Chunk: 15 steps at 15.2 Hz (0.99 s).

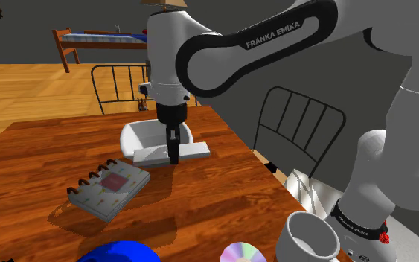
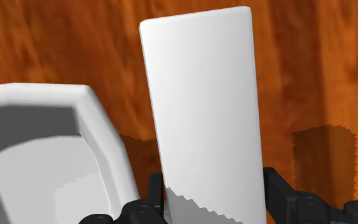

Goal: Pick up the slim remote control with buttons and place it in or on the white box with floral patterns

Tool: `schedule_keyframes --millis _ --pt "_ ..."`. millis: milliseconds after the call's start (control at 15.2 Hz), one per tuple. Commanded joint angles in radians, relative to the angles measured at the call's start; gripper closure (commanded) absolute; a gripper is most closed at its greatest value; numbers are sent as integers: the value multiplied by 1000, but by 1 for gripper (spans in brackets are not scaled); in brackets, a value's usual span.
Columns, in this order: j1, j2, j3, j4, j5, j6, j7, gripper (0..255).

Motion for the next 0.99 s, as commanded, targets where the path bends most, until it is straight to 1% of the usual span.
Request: schedule_keyframes --millis 0,330,462,594,726,792,924 --pt "13 96 7 113 -28 -21 28 255" --pt "64 312 9 414 -85 -115 76 255" --pt "91 409 6 561 -106 -167 89 255" --pt "124 519 0 735 -126 -233 96 255" --pt "166 658 -10 966 -146 -325 96 255" --pt "212 808 -22 1230 -162 -435 86 255" --pt "203 785 -23 1162 -159 -391 90 255"
